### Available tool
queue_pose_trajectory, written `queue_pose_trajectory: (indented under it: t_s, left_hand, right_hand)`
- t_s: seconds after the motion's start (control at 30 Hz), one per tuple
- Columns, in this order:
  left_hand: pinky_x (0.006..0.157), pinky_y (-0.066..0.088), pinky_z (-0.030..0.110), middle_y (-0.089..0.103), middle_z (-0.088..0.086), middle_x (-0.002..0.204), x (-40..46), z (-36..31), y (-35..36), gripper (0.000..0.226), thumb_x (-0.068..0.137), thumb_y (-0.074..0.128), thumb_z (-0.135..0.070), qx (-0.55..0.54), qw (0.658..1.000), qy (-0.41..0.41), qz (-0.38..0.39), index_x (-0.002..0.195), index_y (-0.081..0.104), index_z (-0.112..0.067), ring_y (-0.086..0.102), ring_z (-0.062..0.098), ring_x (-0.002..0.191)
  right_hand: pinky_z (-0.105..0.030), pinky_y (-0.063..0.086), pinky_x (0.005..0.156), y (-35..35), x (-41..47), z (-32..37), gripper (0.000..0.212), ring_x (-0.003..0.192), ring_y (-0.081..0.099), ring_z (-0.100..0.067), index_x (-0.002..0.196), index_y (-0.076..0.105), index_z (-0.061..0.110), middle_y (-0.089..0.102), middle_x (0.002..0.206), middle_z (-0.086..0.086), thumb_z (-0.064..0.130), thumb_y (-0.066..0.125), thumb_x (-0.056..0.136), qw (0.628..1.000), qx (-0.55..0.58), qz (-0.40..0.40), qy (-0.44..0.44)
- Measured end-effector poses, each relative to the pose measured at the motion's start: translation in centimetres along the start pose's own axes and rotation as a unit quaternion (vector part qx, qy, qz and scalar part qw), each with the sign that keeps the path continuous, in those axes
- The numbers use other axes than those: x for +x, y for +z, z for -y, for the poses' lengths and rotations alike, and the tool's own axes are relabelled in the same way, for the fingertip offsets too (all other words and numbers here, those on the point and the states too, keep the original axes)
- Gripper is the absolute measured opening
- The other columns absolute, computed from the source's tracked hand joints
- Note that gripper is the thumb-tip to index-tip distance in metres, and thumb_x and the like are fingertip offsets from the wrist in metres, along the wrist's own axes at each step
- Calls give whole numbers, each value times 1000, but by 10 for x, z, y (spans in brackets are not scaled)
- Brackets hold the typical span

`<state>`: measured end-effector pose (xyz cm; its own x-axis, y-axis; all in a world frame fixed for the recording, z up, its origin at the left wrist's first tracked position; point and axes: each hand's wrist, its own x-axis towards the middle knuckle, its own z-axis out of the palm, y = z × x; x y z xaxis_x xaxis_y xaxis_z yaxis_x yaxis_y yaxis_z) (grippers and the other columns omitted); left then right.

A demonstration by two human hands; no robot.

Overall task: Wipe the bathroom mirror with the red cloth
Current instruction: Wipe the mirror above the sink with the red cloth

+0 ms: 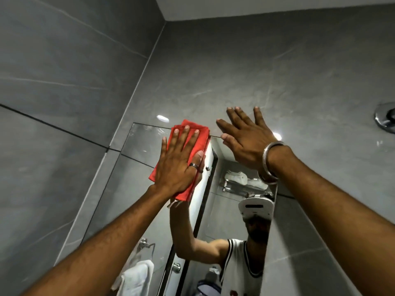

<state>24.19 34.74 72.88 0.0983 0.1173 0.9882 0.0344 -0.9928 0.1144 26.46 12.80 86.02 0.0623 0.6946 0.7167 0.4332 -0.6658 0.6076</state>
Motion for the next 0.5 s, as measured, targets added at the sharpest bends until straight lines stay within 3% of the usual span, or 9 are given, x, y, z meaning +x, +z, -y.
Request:
queue_pose_trajectory:
  t_s: [0.23,0.33,0.43,0.5]
  left_hand:
    - [129,-16,48,-12,-7,175,12,76,-13,61,102,6,-64,-17,999,-29,-6,151,-28,-51,-15,19,162]
    - [130,-13,51,-8,-4,176,19,109,-19,63,103,12,-60,-13,999,-45,-9,155,-19,-44,-13,20,163]
    - [130,-14,49,-7,-4,176,23,139,-25,69,97,0,-71,-1,999,-53,-7,156,-15,-38,-12,19,162]
    - [129,-16,47,-4,-4,176,25,154,-30,71,97,3,-70,-13,998,-61,-10,158,-10,-37,-10,19,163]
  right_hand:
    - [-59,-14,127,12,45,55,64,161,-11,-20,163,3,41,-8,173,9,63,0,103,1000,-1,-4,-28]
    - [-60,-13,127,20,61,84,66,162,-10,-23,163,4,40,-8,174,6,63,1,102,1000,-6,-9,-27]
    - [-60,-12,127,26,77,102,67,162,-11,-24,163,2,40,-10,174,1,65,2,101,1000,-8,-13,-15]
    - [-60,-11,128,28,85,109,68,162,-12,-24,164,1,39,-11,174,0,65,2,101,1000,-12,-13,-16]
